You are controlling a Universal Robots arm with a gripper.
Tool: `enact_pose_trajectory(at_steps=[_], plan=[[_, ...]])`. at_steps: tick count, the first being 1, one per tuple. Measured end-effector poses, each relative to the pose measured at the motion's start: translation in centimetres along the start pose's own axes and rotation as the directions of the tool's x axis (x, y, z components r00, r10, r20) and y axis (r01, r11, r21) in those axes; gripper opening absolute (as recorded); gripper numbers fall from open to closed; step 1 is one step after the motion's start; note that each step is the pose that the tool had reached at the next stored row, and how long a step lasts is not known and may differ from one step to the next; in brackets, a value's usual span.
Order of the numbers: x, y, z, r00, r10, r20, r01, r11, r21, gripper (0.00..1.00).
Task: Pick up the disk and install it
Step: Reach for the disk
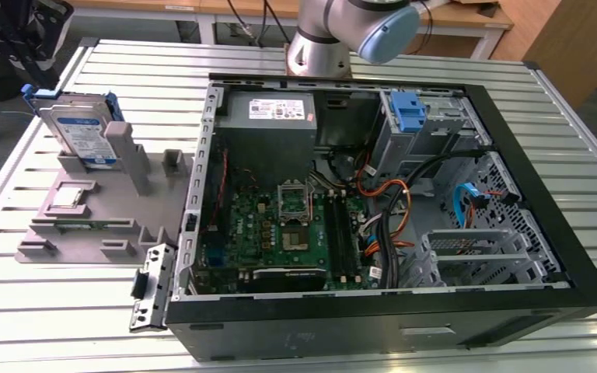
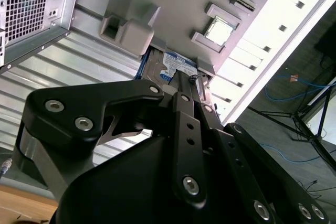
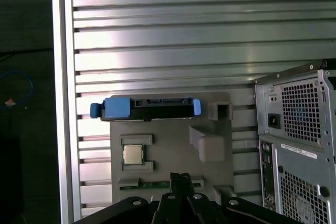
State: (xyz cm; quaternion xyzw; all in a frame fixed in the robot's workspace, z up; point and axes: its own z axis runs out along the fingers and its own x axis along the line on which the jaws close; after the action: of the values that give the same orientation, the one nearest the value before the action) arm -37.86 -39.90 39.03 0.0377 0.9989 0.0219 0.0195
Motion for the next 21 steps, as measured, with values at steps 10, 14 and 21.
enact_pose_trajectory(at_steps=[10,14,21], plan=[[0.06,0.55,0.14,1.0000,0.000,-0.0001,0.000,1.0000,-0.0013,0.10],[0.11,1.07,0.29,1.0000,0.000,-0.0003,0.000,1.0000,-0.0050,0.10],[0.15,1.43,0.40,1.0000,0.000,-0.0006,0.000,1.0000,-0.0090,0.10]])
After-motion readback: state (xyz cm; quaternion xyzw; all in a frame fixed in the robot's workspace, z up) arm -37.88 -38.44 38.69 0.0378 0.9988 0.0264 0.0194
